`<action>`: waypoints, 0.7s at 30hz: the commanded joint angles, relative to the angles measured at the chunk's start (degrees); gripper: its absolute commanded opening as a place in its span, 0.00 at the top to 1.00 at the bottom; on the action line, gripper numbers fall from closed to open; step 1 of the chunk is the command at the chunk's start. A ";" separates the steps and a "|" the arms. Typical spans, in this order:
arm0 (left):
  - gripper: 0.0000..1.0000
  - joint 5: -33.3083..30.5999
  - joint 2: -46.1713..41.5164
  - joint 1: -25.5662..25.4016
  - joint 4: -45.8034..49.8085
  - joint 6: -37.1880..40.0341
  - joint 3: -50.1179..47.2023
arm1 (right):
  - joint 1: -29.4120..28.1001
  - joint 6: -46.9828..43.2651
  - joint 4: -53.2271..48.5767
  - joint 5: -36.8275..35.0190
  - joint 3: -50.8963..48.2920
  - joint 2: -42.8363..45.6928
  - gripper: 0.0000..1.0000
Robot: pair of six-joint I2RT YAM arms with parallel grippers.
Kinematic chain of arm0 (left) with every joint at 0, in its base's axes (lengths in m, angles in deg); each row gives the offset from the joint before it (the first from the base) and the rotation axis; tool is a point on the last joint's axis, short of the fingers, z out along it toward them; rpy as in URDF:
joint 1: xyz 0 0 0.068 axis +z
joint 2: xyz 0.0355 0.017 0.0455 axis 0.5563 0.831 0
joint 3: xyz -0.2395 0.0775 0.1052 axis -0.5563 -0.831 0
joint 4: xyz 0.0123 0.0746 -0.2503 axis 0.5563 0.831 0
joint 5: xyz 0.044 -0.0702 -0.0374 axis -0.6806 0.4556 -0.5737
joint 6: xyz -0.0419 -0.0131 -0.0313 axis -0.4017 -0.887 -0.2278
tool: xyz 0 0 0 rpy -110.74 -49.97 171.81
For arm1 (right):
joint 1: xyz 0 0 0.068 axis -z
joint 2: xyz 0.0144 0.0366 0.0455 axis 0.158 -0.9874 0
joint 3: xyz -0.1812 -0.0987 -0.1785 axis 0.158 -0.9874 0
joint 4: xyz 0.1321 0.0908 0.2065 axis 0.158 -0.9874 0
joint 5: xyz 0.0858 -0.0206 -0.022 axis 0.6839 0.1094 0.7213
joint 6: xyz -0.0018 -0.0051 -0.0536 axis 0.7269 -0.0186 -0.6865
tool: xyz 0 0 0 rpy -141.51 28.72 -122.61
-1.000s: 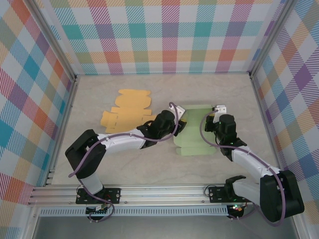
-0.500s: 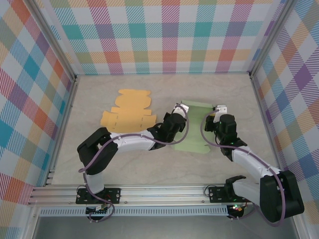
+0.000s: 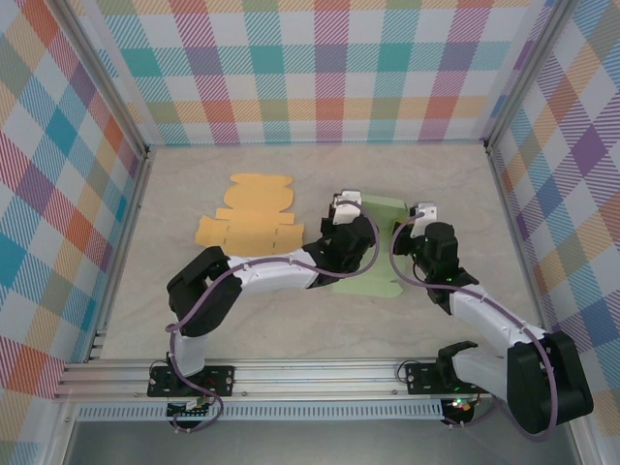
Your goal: Fold the paper box
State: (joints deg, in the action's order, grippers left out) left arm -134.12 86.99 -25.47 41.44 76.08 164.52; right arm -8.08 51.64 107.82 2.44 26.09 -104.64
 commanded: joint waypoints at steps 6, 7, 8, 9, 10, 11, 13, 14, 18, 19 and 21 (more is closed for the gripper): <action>0.83 -13.91 2.22 1.08 12.71 -14.02 4.92 | -0.12 0.59 -0.89 -1.37 1.09 -1.35 1.00; 0.82 -15.69 2.52 1.08 15.45 -15.91 5.56 | -0.14 0.65 -0.90 -1.51 1.15 -1.39 1.00; 0.82 -16.62 2.65 1.16 18.79 -18.30 6.46 | -0.15 0.79 -0.90 -1.47 1.25 -1.52 1.00; 0.82 -16.69 2.81 1.38 22.08 -20.91 7.35 | -0.15 0.98 -1.03 -1.39 1.34 -1.68 1.00; 0.81 -15.99 2.81 1.58 22.82 -21.77 7.46 | -0.11 1.08 -1.12 -1.22 1.45 -1.92 1.00; 0.78 -14.46 2.60 1.69 21.44 -20.71 6.78 | -0.11 1.05 -1.22 -1.21 1.67 -2.13 1.00; 0.67 -7.81 1.57 1.78 10.10 -12.96 2.56 | -0.15 1.13 -1.98 -1.21 2.23 -2.86 1.00; 0.61 -4.16 0.97 1.70 5.34 -10.10 0.31 | -0.14 1.15 -2.51 -1.19 2.57 -3.13 1.00; 0.47 7.31 -1.24 1.69 -0.06 -7.13 -3.75 | -0.15 1.16 -4.73 -2.51 4.00 -4.44 1.00; 0.44 8.86 -1.76 1.62 0.28 -7.20 -4.06 | -0.14 1.21 -5.04 -2.72 4.18 -4.58 1.00; 0.39 11.76 -3.01 1.61 0.42 -7.44 -5.09 | -0.13 1.30 -5.53 -2.97 4.54 -4.94 1.00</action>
State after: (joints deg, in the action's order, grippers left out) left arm -128.72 88.19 -24.42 45.53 67.11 160.50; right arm -8.45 52.12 102.82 0.19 28.15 -109.39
